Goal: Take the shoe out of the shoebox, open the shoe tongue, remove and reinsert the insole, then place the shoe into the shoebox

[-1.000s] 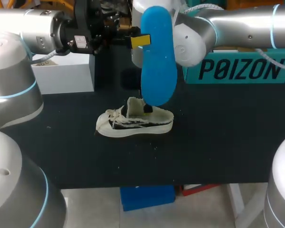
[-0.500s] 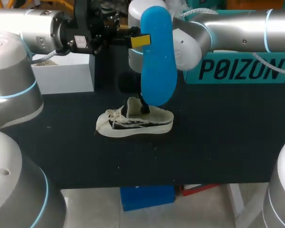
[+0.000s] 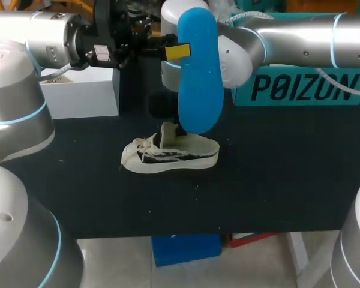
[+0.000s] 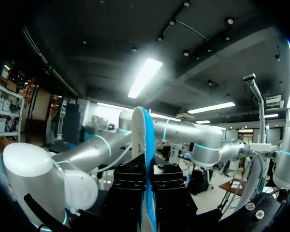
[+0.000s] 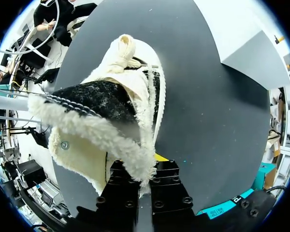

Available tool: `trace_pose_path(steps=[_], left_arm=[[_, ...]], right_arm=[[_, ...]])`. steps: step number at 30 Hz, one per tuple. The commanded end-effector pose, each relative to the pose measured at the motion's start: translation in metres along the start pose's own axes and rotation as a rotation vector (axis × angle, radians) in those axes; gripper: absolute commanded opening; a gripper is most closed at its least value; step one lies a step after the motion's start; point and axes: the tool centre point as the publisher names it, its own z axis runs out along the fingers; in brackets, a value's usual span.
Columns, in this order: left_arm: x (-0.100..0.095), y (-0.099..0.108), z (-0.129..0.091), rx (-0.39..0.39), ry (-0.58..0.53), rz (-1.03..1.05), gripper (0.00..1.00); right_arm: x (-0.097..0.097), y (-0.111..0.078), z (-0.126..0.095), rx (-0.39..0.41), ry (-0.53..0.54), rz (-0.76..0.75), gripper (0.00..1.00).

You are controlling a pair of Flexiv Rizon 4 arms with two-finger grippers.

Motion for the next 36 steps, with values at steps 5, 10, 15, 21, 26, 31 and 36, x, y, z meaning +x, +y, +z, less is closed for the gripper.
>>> trace_pose_path(steps=[5, 10, 15, 21, 26, 31, 36], left_arm=[[0.000, 0.001, 0.001, 0.001, -0.004, 0.003, 0.00], [0.000, 0.001, 0.001, 0.001, -0.004, 0.003, 0.00], [0.000, 0.001, 0.001, 0.001, -0.004, 0.003, 0.00], [0.000, 0.001, 0.001, 0.001, -0.004, 0.003, 0.00], [0.000, 0.001, 0.001, 0.001, -0.004, 0.003, 0.00], [0.000, 0.001, 0.001, 0.001, -0.004, 0.003, 0.00], [0.000, 0.001, 0.001, 0.001, -0.004, 0.003, 0.00]], right_arm=[[-0.001, 0.002, 0.001, 0.003, 0.002, 0.001, 0.00], [-0.001, 0.002, 0.001, 0.003, 0.002, 0.001, 0.00], [-0.001, 0.002, 0.001, 0.003, 0.002, 0.001, 0.00], [0.008, -0.017, -0.039, -0.044, -0.013, 0.069, 0.00], [0.012, -0.036, -0.071, 0.022, -0.027, 0.198, 0.00], [0.007, -0.048, -0.085, 0.089, -0.030, 0.461, 0.00], [0.002, -0.051, -0.093, 0.108, -0.027, 0.837, 0.00]])
